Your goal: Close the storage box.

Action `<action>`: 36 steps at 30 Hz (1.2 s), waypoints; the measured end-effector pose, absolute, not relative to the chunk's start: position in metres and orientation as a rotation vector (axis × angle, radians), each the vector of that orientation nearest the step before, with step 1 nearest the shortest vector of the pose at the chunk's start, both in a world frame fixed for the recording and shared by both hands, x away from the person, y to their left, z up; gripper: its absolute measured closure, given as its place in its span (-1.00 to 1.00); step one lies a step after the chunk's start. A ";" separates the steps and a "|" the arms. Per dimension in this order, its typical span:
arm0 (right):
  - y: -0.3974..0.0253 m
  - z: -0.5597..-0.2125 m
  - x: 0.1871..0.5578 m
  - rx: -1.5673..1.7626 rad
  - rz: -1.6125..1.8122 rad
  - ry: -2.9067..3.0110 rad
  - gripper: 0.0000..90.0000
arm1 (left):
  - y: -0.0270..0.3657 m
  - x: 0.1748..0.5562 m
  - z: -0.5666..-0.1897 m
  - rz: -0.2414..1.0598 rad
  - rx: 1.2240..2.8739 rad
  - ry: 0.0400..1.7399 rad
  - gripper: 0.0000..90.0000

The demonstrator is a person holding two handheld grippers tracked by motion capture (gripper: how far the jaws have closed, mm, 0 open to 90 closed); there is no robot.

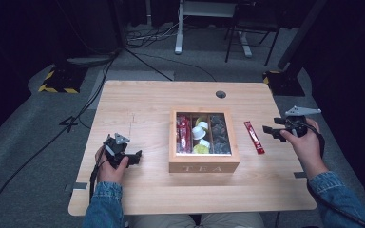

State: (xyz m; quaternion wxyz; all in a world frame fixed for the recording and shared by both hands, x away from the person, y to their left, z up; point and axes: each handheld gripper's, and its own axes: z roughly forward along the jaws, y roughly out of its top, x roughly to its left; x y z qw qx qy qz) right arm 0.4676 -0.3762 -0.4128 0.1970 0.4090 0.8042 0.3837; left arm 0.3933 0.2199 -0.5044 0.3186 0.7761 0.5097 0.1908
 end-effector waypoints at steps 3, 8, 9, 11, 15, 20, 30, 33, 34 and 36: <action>-0.385 -0.423 0.475 1.181 1.055 2.242 -0.34 | 0.220 0.393 -0.504 0.502 2.041 1.340 -0.72; -0.395 -0.437 0.483 1.212 1.033 2.241 -0.35 | 0.220 0.393 -0.504 0.502 2.043 1.338 -0.72; -0.397 -0.440 0.484 1.216 1.030 2.240 -0.35 | 0.220 0.394 -0.504 0.503 2.043 1.338 -0.72; -0.399 -0.445 0.486 1.225 1.027 2.239 -0.35 | 0.220 0.394 -0.504 0.501 2.045 1.338 -0.72; -0.404 -0.453 0.489 1.236 1.021 2.237 -0.35 | 0.220 0.394 -0.504 0.501 2.046 1.335 -0.72; -0.409 -0.462 0.491 1.248 1.005 2.234 -0.35 | 0.220 0.394 -0.504 0.500 2.048 1.335 -0.72; -0.414 -0.484 0.487 1.282 1.025 2.214 -0.35 | 0.221 0.394 -0.504 0.498 2.049 1.333 -0.72; -0.414 -0.489 0.485 1.282 1.031 2.205 -0.35 | 0.221 0.394 -0.504 0.498 2.049 1.333 -0.72; -0.413 -0.491 0.484 1.278 1.034 2.205 -0.36 | 0.221 0.394 -0.504 0.498 2.049 1.333 -0.72; -0.412 -0.494 0.483 1.275 1.033 2.210 -0.37 | 0.221 0.394 -0.504 0.497 2.049 1.333 -0.72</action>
